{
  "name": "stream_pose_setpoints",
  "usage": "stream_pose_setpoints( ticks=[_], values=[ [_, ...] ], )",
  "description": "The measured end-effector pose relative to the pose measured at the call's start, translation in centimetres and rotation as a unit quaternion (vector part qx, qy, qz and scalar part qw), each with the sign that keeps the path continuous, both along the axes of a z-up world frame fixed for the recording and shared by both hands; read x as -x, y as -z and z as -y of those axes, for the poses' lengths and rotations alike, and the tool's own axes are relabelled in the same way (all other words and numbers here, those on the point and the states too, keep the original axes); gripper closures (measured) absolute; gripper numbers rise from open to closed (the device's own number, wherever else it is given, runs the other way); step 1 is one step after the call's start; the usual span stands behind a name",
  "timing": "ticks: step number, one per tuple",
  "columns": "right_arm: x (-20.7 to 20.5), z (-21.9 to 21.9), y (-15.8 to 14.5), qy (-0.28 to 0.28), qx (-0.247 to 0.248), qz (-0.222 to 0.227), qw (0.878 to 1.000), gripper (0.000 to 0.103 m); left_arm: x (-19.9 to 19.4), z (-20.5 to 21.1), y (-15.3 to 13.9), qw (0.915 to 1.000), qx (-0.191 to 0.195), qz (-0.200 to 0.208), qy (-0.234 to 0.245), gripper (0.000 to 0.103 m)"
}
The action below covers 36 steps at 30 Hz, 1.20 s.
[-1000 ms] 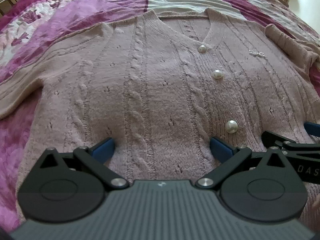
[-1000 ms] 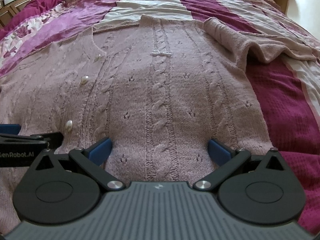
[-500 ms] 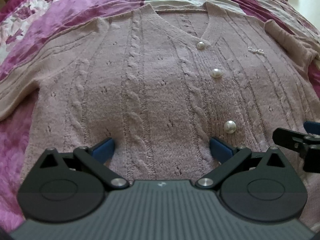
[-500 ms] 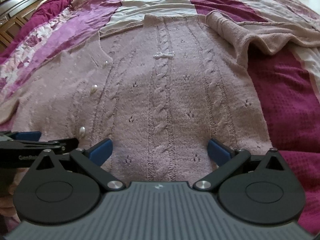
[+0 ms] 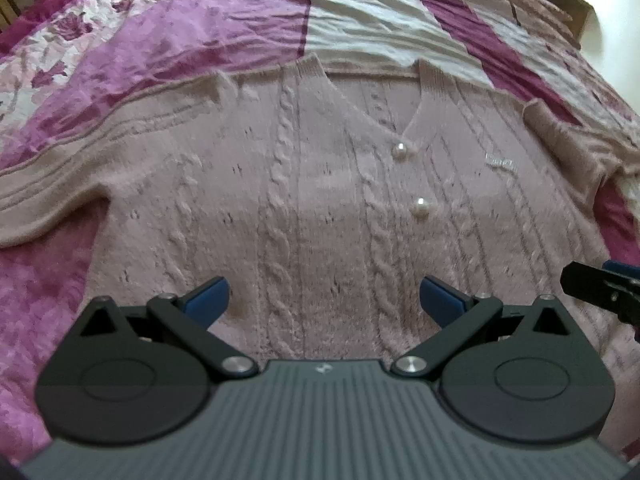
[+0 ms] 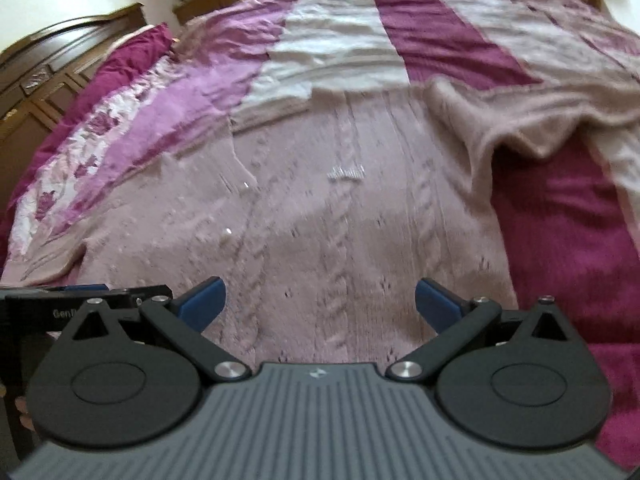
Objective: Fold small clothes
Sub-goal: 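Move the right gripper to the cardigan sleeve cuff and grasp it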
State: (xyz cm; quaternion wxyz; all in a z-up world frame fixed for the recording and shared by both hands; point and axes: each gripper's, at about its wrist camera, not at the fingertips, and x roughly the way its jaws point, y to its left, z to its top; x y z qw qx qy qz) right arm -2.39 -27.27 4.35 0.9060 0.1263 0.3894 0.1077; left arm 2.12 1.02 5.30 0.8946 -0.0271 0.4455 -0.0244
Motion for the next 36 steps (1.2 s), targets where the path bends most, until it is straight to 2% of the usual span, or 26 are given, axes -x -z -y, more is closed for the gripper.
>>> stream_pose_setpoints(
  ticks=[5,9,14,16,20,27,36],
  values=[
    [-0.6,1.6,-0.9,-0.006,-0.028,0.008,1.000,0.000,-0.4,0.0,-0.9,0.9999,0.004,0.006,-0.008,0.000],
    [-1.1,3.5,-1.0,-0.002,-0.051,0.003,0.999,0.000,-0.7,0.1,-0.7,0.9998,0.007,-0.001,-0.017,0.000],
    [-2.0,5.3,-1.1,0.015,-0.050,0.004,0.999,0.000,-0.8,0.2,-0.5,0.9997,0.003,0.000,-0.025,0.000],
    [-2.5,6.5,-0.9,0.022,-0.072,-0.002,0.997,0.000,-1.0,0.3,-0.3,0.9996,0.000,-0.002,-0.028,0.000],
    [-3.3,9.0,-0.2,0.043,-0.119,-0.016,0.992,0.000,-1.1,0.4,-0.2,0.9996,-0.001,-0.005,-0.029,0.000],
    [-4.6,12.0,0.2,0.085,-0.122,-0.010,0.989,0.000,-1.3,0.7,0.0,0.9995,-0.002,-0.008,-0.029,0.000],
    [-7.6,18.1,1.3,0.158,-0.143,0.007,0.977,0.000,-1.8,1.1,0.9,0.9992,-0.013,-0.022,-0.031,0.000]
  ],
)
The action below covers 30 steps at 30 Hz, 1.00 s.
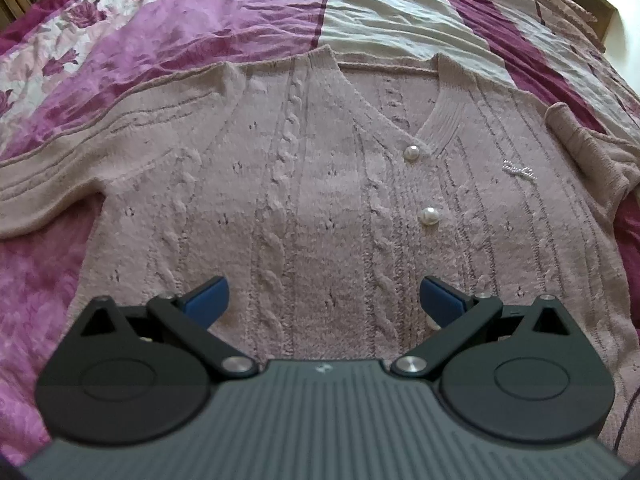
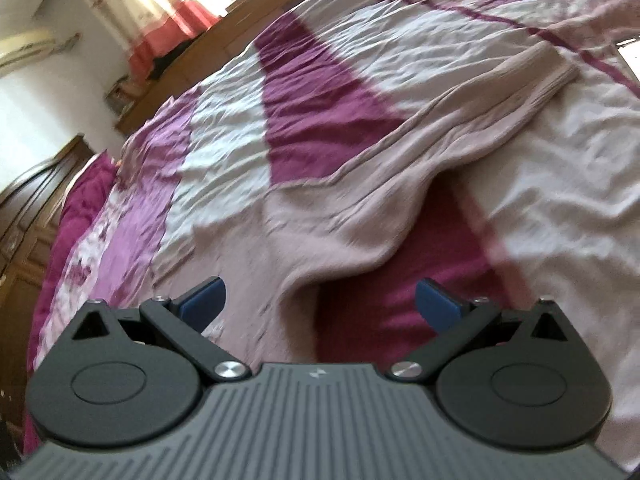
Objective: Fold small clothes
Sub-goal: 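Move the right gripper to the cardigan sleeve cuff and grasp it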
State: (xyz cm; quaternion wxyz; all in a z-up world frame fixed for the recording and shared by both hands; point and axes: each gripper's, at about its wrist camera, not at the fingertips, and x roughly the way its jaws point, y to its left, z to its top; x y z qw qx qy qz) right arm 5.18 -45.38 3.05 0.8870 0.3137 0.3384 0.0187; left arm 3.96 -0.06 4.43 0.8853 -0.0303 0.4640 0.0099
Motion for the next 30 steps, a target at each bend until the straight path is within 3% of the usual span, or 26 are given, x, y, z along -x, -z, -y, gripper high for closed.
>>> stream_pose_setpoints(
  ticks=[6,15,24,30],
  values=[
    [-2.3,3.9,1.5,0.051,-0.039,-0.015,0.998,0.000,-0.5,0.4,0.9,0.9999,-0.012,-0.013,-0.002,0.000],
    [-5.2,7.9,3.1,0.109,-0.044,-0.009,0.993,0.000,-0.7,0.8,2.4,0.9992,-0.027,-0.028,0.002,0.000],
    [-7.9,11.1,5.2,0.140,-0.099,0.012,0.985,0.000,-0.8,1.1,3.2,0.9991,-0.034,-0.025,-0.001,0.000],
    [-9.4,11.8,5.6,0.147,-0.102,0.022,0.984,0.000,-0.9,1.2,3.4,0.9990,-0.038,-0.025,-0.001,0.000]
  ],
)
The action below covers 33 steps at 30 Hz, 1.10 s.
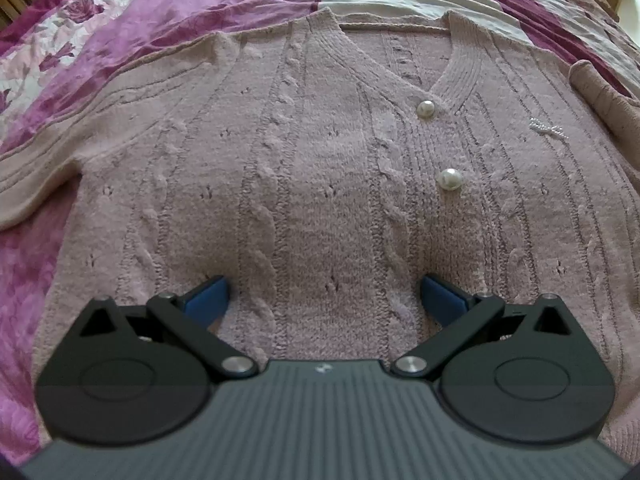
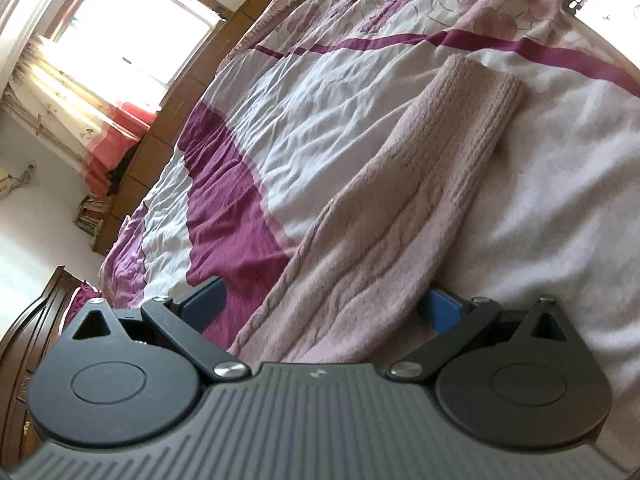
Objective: Fold small clothes
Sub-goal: 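Move the right gripper to the cardigan sleeve cuff and grasp it, then lift the held sleeve with the right gripper and carry it across the cardigan front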
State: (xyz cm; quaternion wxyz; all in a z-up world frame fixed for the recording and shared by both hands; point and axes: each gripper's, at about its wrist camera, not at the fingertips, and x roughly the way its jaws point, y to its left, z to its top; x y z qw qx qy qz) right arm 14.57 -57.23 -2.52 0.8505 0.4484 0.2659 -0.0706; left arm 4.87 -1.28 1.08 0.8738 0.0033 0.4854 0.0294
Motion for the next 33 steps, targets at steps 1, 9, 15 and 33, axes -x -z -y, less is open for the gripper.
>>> stream_pose_setpoints(
  ticks=[1,9,15,33],
  values=[
    [0.0,-0.1,0.0,0.005,0.004,0.002,1.000,0.000,0.0,0.0,0.0,1.0000,0.000,0.000,0.001,0.000],
    [-0.6,-0.6,0.2,0.039,0.051,0.000,0.998,0.034,0.2,0.2,0.1,1.0000,-0.006,0.003,0.005,0.000],
    [0.0,-0.7,0.2,0.039,0.095,-0.013,0.995,0.093,0.2,0.4,0.2,0.9999,-0.011,0.004,0.008,0.000],
    [6.3,-3.9,-8.1,0.035,0.108,0.119,0.986,0.097,0.8,0.1,-0.6,0.9994,-0.007,0.024,0.023,0.000]
  ],
)
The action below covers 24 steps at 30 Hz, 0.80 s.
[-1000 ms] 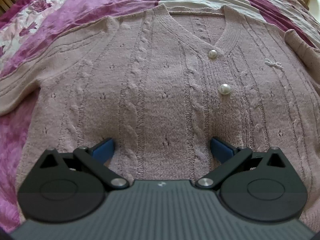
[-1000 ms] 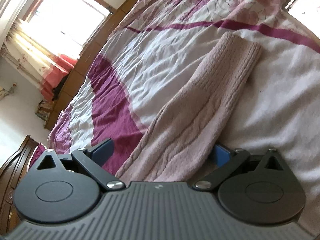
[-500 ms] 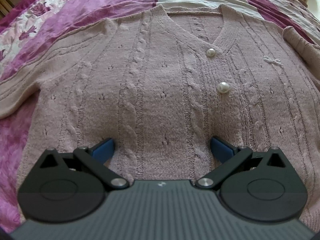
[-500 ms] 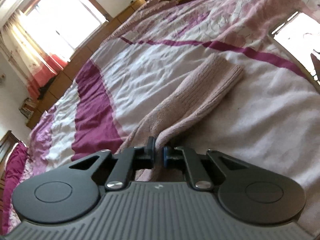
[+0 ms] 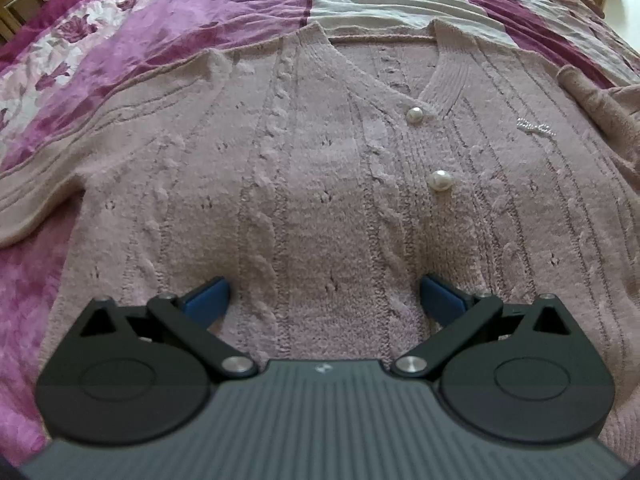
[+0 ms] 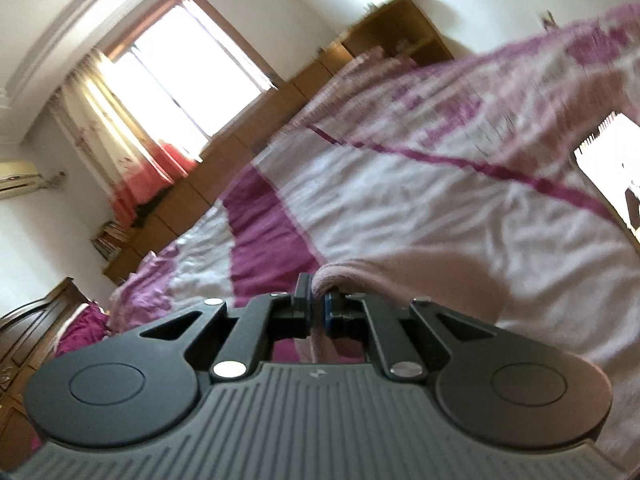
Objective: Fold small clothes
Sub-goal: 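Lift the held sleeve with the right gripper and carry it across the cardigan front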
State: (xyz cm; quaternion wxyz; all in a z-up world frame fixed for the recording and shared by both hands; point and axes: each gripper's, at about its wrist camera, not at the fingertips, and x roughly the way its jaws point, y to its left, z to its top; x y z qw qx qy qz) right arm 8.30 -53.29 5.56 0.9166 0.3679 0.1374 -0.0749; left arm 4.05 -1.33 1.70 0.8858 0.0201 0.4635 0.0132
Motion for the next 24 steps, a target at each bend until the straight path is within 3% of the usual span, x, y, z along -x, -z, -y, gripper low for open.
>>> stream_pose_setpoints(
  ticks=[6,12,24],
  values=[
    [1.3,-2.2,-4.2,-0.026,0.010,0.045,0.999,0.097,0.7,0.2,-1.4,0.9993,-0.016,0.029,0.015,0.000],
    [2.1,-6.0,-7.4,-0.067,0.022,0.071,0.995,0.097,0.4,-1.1,-3.0,0.9993,0.012,0.035,0.002,0.000],
    [1.1,-14.7,-10.4,-0.119,0.065,0.071,0.988,0.097,0.5,-5.3,-6.3,0.9964,0.019,0.075,-0.035,0.000]
  ],
)
